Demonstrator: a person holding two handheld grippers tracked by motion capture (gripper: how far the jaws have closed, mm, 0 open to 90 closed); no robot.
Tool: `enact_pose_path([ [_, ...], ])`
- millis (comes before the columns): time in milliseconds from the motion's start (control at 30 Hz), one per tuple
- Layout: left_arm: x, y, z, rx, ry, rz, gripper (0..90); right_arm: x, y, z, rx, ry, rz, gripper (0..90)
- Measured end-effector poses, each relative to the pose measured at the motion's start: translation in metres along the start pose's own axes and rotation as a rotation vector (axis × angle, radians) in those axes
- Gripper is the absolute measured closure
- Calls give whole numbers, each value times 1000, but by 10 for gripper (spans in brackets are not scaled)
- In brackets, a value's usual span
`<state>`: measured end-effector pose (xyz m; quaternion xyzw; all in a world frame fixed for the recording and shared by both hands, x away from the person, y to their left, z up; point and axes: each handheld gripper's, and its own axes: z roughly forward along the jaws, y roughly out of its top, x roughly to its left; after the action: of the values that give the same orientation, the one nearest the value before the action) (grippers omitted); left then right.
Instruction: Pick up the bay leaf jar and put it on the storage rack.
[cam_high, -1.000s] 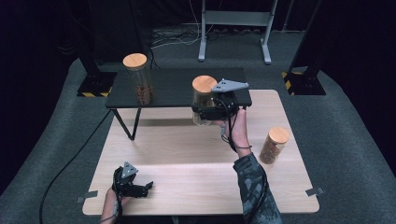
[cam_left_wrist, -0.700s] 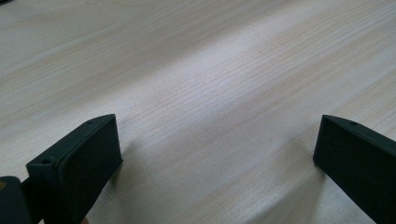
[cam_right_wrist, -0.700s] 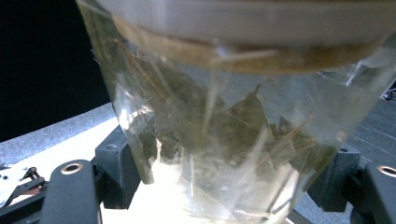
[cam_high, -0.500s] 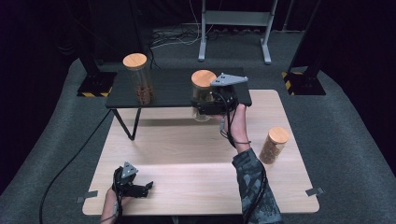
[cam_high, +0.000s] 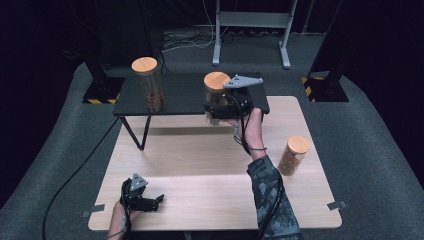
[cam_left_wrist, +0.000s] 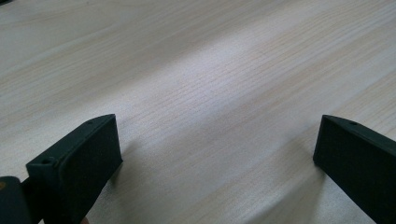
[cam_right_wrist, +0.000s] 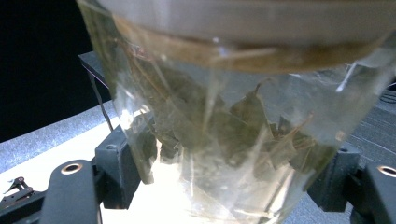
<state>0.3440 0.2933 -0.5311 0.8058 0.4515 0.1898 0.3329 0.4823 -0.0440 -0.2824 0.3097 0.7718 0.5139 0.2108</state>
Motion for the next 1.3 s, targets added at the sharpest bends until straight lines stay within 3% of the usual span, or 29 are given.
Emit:
enact_pose_path([
  [800,0,0,0,0,0,0,0,-1,22,12,21,-29,-15,249],
  [1300,0,0,0,0,0,0,0,-3,34,25,33,-41,2,249],
])
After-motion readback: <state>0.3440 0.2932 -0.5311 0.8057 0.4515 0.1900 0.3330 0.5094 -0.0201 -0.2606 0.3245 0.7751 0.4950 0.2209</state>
